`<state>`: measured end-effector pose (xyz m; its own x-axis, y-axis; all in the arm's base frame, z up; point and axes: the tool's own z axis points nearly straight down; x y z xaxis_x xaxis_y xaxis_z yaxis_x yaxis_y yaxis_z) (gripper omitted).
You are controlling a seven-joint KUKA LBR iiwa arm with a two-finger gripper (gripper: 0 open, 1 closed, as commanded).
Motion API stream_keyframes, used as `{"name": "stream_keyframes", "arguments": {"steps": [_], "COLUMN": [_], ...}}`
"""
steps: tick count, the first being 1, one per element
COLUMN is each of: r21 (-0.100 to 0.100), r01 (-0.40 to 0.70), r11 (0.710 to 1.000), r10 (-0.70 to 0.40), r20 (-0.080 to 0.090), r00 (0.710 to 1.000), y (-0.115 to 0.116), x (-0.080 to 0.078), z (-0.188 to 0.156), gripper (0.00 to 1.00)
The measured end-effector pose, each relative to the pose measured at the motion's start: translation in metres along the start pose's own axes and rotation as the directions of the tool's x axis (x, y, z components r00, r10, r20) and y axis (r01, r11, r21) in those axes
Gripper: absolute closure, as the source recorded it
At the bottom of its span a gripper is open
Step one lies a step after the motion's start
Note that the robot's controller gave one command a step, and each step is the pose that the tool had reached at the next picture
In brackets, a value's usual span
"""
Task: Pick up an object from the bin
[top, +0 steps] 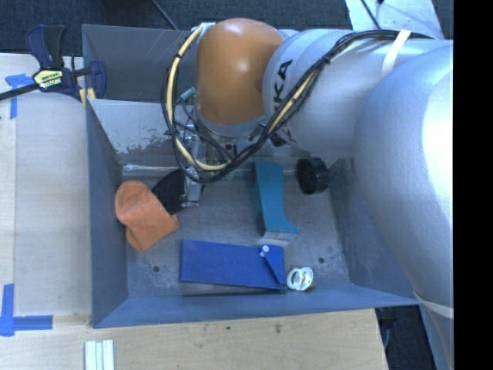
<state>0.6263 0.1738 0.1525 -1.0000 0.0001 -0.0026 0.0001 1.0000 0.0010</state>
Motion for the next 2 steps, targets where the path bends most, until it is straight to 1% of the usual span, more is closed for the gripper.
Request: {"name": "stream_keyframes", "arguments": {"steps": [1,2], "r21": [-0.001,0.001], "r01": [-0.101,-0.155], "r11": [0.995,0.988], "r10": [0.101,0.155], "r20": [0.002,-0.003], "r00": [0.995,0.988], "y": [-0.0150,-0.0132], "x": [0.0016,0.0019], "z": [0.0685,0.0653], "gripper": [0.00,0.00]}}
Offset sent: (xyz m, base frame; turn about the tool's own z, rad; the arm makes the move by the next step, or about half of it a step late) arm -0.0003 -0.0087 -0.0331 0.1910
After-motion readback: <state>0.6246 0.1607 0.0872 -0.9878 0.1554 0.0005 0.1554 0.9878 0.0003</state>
